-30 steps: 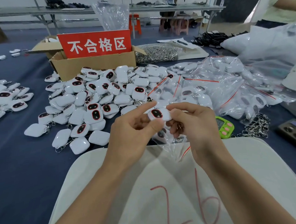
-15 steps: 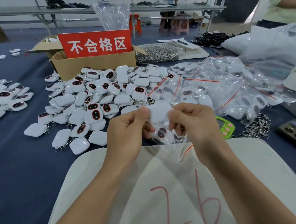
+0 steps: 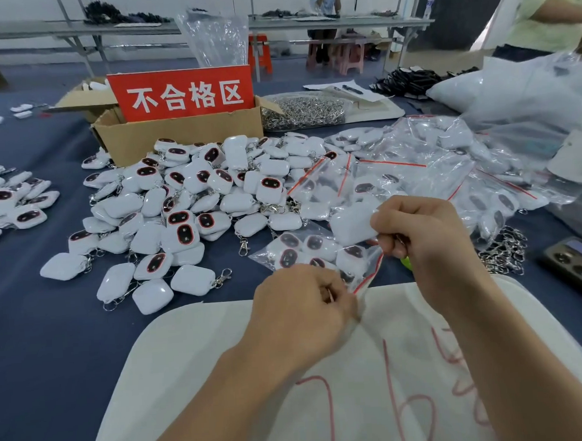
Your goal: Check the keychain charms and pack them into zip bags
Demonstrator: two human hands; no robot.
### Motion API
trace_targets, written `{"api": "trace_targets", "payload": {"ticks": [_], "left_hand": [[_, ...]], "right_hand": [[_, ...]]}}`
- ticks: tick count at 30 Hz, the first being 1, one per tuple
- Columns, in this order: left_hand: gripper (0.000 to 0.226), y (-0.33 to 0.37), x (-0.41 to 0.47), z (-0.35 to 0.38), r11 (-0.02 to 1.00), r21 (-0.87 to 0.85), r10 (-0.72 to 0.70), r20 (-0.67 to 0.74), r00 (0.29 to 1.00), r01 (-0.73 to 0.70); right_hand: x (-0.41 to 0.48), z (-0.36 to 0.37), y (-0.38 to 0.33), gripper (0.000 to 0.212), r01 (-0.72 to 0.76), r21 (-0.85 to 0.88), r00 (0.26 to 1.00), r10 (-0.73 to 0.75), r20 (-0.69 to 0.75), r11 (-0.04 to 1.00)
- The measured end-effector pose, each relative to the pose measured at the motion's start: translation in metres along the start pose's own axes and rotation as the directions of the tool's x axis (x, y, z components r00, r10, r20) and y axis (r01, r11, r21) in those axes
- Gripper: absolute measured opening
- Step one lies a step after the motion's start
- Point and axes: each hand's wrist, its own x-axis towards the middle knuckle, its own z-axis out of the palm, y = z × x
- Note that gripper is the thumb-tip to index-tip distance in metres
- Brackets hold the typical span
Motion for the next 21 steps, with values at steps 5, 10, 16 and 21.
{"api": "trace_targets", "payload": {"ticks": [5,10,16,21], "left_hand": [[0.018,0.001,0.006,-0.011,0.892,-0.441,-0.112,-0.005,0.994,0.098],[0.025,0.000,0.007,-0.014,0.833,-0.549,-0.178,-0.156,0.972,0.065],[0.026,0.004,-0.003,-0.013,0.901,-0.367,0.112,-0.317,0.942,-0.231],[0.024,0.006,0.000,-0.015,0.832,-0.481,0.175,-0.245,0.953,-0.277]], "right_hand": [[-0.002,0.001,0.000,0.008,0.038,-0.018,0.987,-0.034,0.154,0.999],[-0.001,-0.002,0.006,0.007,0.105,-0.139,0.974,-0.074,0.212,0.985],[-0.002,0.008,0.017,0.017,0.234,-0.504,0.965,-0.136,0.224,0.831],[-0.002,0.011,0.016,0.009,0.224,-0.501,0.961,-0.276,-0.030,0.836]]}}
